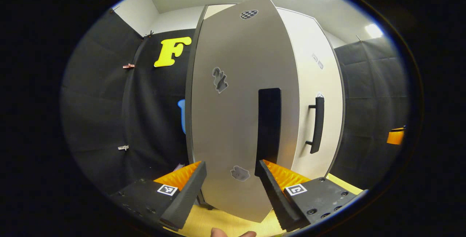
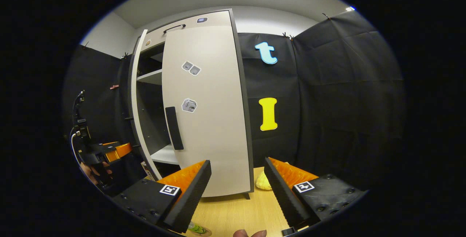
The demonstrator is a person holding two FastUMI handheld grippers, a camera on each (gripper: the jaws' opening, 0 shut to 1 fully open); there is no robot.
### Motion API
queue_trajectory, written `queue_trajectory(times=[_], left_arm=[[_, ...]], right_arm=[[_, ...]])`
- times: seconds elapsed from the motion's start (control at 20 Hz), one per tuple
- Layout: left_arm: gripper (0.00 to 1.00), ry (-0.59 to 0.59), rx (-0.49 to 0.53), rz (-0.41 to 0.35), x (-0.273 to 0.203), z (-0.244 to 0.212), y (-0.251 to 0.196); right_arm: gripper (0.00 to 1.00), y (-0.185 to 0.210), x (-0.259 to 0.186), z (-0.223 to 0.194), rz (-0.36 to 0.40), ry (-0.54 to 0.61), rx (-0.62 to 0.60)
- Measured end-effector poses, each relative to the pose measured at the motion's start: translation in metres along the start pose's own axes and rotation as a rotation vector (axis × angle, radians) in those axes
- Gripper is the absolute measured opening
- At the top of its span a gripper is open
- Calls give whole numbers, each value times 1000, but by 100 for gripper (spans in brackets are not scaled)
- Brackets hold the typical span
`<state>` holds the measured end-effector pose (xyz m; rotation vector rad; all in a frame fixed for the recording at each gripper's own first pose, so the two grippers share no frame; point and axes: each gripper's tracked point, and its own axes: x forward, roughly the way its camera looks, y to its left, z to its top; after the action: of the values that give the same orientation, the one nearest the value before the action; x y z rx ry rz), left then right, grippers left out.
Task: Grasp the bottle in the cabinet with the left hand and place it on the coaster, then close the right door with the right hand and the left door with the left hand.
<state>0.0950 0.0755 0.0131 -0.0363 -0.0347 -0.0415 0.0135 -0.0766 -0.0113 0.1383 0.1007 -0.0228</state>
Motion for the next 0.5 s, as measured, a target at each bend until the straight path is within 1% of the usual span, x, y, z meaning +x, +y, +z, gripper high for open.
queue_trajectory(times=[0.05,0.1,0.15,0.25,0.3,0.35,0.4,0.45,0.5], left_arm=[[92,0,-17,0,2,-1,-3],[93,4,-31,2,4,0,-6],[89,6,-36,4,8,0,-10],[89,5,-26,8,16,2,-16],[93,6,-20,10,21,3,-18],[93,5,-15,11,25,2,-21],[89,4,-8,12,28,3,-23],[93,1,5,16,29,4,-25],[89,-2,23,22,29,5,-24]], right_arm=[[98,1,0,0,3,1,-6],[98,1,0,-1,7,2,-12],[97,3,1,-2,13,3,-16],[98,6,3,-1,22,-1,-19],[98,8,4,-1,25,-2,-22],[98,9,5,-1,26,-1,-25],[97,10,7,-3,26,3,-27],[97,10,7,-4,24,5,-26],[97,11,9,-4,23,5,-25]])
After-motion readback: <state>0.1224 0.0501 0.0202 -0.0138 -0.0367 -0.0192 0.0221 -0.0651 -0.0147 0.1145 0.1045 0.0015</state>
